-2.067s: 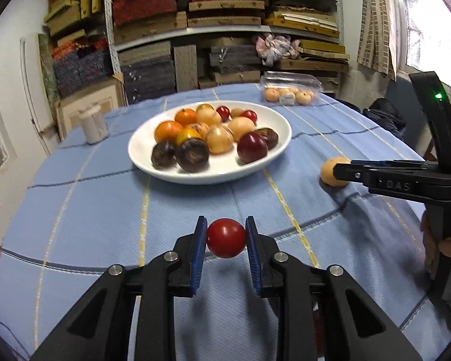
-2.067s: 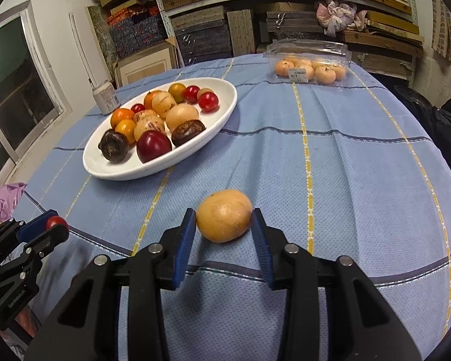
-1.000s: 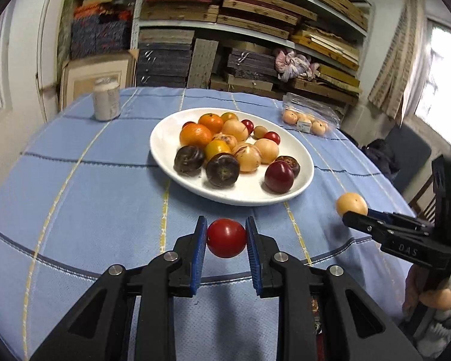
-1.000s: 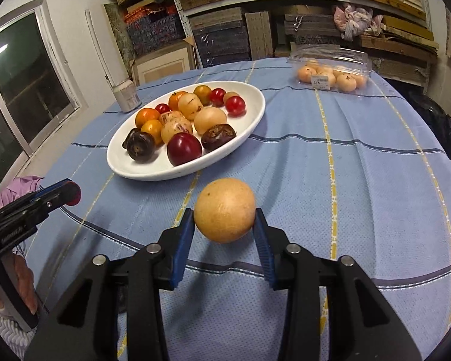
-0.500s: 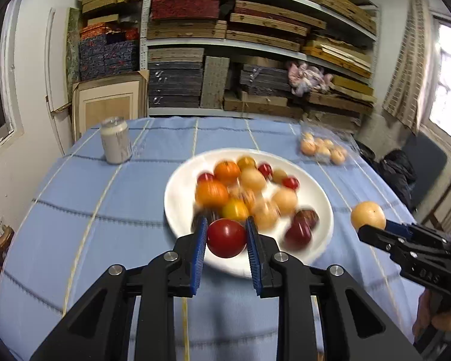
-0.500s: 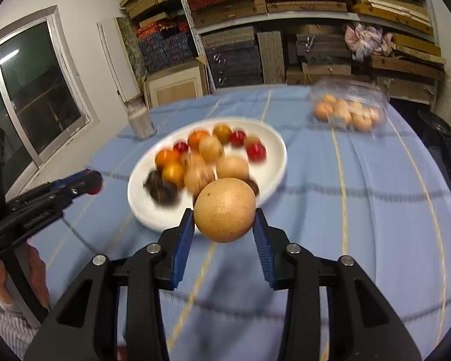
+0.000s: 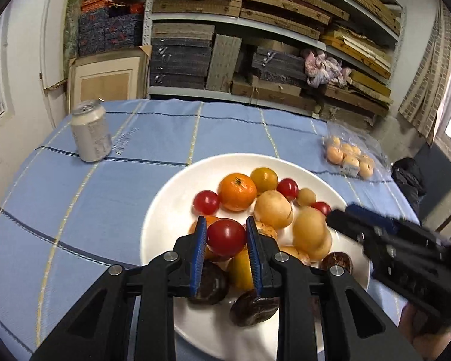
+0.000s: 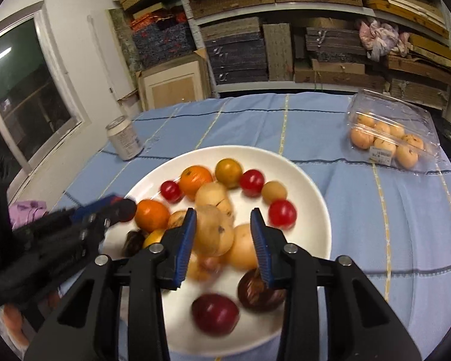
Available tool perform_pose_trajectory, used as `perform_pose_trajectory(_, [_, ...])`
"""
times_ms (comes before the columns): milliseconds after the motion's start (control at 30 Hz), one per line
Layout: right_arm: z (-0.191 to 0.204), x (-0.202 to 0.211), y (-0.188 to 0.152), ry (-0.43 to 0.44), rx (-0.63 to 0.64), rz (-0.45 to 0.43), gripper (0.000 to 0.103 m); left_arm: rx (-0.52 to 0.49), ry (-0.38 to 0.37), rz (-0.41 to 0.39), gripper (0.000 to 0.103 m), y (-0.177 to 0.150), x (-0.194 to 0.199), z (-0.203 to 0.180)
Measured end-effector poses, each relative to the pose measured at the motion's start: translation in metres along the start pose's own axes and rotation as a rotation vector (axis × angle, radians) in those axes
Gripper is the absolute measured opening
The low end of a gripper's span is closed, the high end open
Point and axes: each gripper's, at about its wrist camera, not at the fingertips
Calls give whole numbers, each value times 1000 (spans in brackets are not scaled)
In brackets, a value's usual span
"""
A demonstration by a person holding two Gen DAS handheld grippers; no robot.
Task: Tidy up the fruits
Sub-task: 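Carry the tomato and beige fruit over the plate and open both tools, then move both open tools toward the last dark brown fruit and dark red plum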
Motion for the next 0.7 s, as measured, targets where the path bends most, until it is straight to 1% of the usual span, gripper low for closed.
perform_pose_trajectory(67, [-4,-4,-1,10,-30,-3,37,-16,5,16,27,-3,-4,-1])
perform_pose_trajectory(133, [-9,-7,-1,20,-40,11,37,-4,-6,22,28,-4,-5,1])
perform_pose_trajectory(167, [-12,-6,-1,28,-50,13,37,4,-9,24,31,-4,-5,2])
perform_pose_trajectory(200, [-16,-4,-1,34,-57,13,38,9,-8,21,42,-5,-3,3])
perform_pose_trajectory(233, [-18,-1,-1,37,-62,10,42,11,-3,14,49,-6,0,3])
perform_pose_trajectory(267, [-20,5,-1,40,-68,2,44,14,4,4,61,-7,3,3])
perform_pose_trajectory(300, [-21,10,-2,43,-71,-4,49,19,8,-10,65,-9,9,3])
perform_pose_trajectory(333, [-22,17,-4,43,-70,-13,55,23,5,-16,67,-11,14,3])
perform_pose_trajectory(367, [-22,23,-5,41,-67,-20,58,28,-2,-19,70,-13,18,3])
perform_pose_trajectory(400, [-22,29,-9,36,-62,-26,60,35,-8,-23,71,-16,25,3])
perform_pose_trajectory(500, [-30,47,-27,37,-71,-28,63,42,-13,-31,71,-28,42,1])
perform_pose_trajectory(533, [-36,52,-39,40,-94,-27,66,45,-15,-35,71,-34,48,0])
perform_pose_trajectory(567, [-39,56,-47,42,-104,-19,67,48,-17,-40,73,-40,54,-1])
perform_pose_trajectory(700, [-62,74,-89,41,-174,-4,70,57,-29,-43,73,-75,78,-9])
Point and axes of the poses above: each gripper's, at about its wrist camera, not at the fingertips, and x roughly against the way its jaws point, z to its left, y to its top, and after that the axes turned 14 degrees about -y, right-handed
